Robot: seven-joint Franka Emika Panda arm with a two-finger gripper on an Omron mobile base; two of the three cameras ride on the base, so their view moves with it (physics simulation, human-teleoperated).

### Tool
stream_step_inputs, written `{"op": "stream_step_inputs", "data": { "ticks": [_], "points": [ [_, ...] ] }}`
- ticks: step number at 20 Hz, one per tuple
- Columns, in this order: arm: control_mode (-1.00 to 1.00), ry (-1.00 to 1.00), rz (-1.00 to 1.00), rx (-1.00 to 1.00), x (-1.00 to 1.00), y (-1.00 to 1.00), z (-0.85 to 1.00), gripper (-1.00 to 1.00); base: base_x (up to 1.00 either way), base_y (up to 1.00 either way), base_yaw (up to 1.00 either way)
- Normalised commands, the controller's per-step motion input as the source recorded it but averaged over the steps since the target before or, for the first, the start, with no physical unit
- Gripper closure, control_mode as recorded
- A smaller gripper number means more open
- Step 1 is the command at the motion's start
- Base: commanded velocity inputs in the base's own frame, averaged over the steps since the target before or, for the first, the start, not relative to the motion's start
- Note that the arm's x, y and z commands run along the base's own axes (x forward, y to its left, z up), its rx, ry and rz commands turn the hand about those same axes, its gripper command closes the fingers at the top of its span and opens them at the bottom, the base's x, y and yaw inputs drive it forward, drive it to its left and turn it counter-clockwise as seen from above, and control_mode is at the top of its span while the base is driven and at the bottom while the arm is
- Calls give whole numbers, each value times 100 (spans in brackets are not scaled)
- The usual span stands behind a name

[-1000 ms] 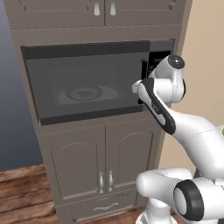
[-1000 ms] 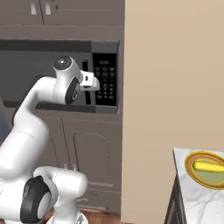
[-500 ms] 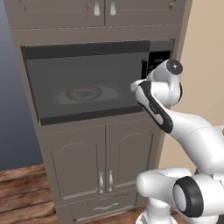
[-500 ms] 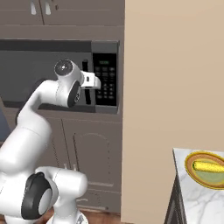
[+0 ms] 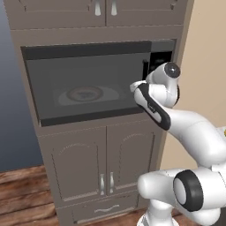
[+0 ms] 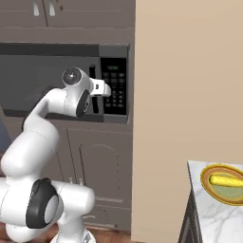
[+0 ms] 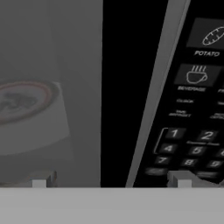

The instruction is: Pick the corn from the counter and place it in the microwave. Then turn on the microwave.

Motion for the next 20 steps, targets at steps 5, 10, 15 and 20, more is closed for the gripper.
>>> {"op": "stream_step_inputs", "data": {
  "ticks": [5,10,15,20],
  "points": [
    [-100,0,0,0,25,2,-10,-100,0,0,0],
    [-100,0,0,0,24,2,-11,-100,0,0,0],
    [-100,-1,0,0,22,1,-11,-100,0,0,0],
    [-100,-2,0,0,21,0,-11,-100,0,0,0]
  ]
}}
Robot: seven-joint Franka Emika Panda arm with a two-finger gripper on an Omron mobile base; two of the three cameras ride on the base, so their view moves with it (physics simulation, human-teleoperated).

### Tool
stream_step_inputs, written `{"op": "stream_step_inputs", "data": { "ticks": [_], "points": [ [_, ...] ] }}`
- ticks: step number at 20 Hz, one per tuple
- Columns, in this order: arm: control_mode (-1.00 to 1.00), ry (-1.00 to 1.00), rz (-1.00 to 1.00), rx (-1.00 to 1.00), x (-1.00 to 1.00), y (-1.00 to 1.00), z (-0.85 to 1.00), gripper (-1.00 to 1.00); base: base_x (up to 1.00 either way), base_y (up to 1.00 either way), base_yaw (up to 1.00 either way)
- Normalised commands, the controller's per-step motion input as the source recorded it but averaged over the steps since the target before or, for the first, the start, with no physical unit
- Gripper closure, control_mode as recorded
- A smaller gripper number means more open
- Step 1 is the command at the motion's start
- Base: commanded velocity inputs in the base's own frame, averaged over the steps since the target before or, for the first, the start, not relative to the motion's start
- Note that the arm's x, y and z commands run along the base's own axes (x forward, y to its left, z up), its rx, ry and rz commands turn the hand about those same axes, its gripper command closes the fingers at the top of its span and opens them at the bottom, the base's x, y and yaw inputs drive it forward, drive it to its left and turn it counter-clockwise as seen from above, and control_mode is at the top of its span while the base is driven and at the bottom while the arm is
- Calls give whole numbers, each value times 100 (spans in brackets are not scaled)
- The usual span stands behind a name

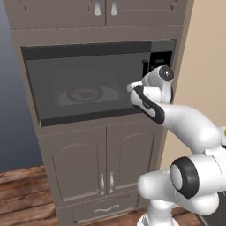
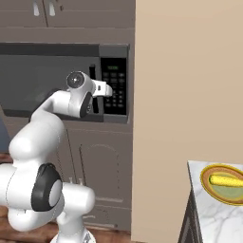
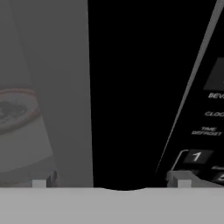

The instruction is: Pick the corn from the counter and place it in the microwave. Then turn on the microwave.

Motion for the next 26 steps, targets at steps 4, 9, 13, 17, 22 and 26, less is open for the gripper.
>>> {"op": "stream_step_inputs", "data": {
  "ticks": [4,9,13,17,22,26],
  "points": [
    [-100,-1,0,0,15,0,-12,100,0,0,0],
    [-100,1,0,0,0,0,-3,100,0,0,0],
    [-100,1,-1,1,-1,0,-2,100,0,0,0],
    [-100,0,-7,3,-11,0,0,100,0,0,0],
    [-100,0,-11,2,-25,4,0,100,0,0,0],
    [-100,0,-6,0,-29,0,0,100,0,0,0]
  ]
}}
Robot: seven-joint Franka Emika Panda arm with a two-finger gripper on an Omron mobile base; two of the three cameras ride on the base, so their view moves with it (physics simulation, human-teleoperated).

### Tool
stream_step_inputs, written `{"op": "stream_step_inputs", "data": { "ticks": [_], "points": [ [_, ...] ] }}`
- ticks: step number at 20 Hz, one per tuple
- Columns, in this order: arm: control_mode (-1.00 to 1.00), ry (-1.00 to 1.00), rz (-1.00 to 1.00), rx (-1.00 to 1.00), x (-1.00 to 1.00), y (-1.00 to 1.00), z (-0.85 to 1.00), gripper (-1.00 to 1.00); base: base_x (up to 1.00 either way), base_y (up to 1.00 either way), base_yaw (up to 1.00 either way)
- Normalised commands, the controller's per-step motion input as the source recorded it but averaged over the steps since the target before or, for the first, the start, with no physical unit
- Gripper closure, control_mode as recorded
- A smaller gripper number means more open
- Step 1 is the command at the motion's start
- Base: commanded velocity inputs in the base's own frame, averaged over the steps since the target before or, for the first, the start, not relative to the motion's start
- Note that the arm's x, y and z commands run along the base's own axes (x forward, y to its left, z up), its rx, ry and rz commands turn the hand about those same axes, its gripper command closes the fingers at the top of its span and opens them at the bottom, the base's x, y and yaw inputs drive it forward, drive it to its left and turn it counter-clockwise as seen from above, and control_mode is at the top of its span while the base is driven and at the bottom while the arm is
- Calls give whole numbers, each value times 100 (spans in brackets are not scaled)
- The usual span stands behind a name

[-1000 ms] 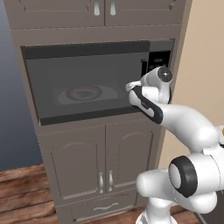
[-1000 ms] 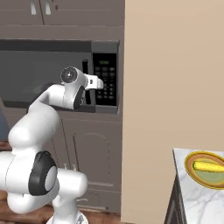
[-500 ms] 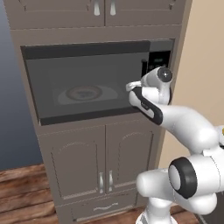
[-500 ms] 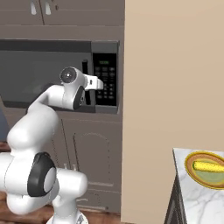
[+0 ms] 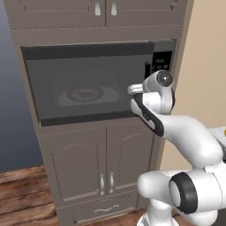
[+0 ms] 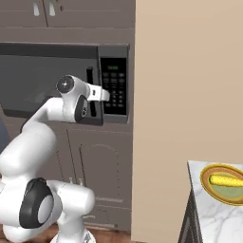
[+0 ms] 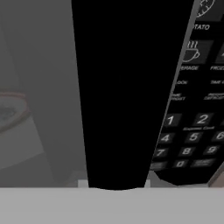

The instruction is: Pick the corn from the counter and place it in the microwave. Then turn on the microwave.

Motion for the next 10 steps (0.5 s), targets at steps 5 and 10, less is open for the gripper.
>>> {"op": "stream_step_inputs", "data": {
  "ticks": [5,10],
  "points": [
    [-100,0,-3,0,-34,0,0,100,0,0,0],
    [-100,-2,-2,0,-42,0,0,100,0,0,0]
  ]
}}
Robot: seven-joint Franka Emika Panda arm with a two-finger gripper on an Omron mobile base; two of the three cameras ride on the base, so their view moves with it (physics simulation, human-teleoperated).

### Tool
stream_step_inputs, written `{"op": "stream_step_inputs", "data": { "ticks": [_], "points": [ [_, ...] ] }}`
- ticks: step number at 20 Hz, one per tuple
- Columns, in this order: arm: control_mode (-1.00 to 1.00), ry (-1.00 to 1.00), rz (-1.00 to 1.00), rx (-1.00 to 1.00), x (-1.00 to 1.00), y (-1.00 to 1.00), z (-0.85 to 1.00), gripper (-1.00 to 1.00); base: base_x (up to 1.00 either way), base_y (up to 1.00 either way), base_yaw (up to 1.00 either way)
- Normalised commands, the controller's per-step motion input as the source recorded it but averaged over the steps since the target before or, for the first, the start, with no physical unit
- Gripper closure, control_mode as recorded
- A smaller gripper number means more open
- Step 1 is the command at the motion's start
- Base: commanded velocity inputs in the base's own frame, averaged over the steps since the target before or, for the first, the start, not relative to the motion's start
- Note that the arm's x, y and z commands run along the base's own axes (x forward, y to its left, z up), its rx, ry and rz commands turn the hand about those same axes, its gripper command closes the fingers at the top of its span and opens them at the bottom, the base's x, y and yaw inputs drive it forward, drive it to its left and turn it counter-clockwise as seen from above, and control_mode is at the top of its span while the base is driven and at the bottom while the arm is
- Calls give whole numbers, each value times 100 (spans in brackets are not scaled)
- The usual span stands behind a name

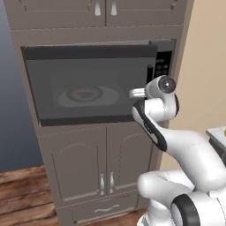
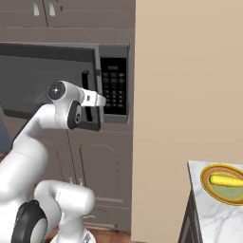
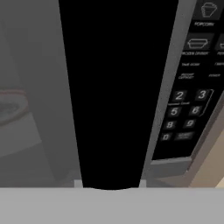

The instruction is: Pick the corn from the counter and place it in the microwave. Then turn on the microwave.

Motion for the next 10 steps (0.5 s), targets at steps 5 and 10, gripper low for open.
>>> {"op": "stream_step_inputs", "data": {
  "ticks": [5,10],
  "points": [
    [-100,-2,-1,0,-39,0,0,100,0,0,0],
    [-100,-2,0,0,-40,0,0,100,0,0,0]
  ]
}}
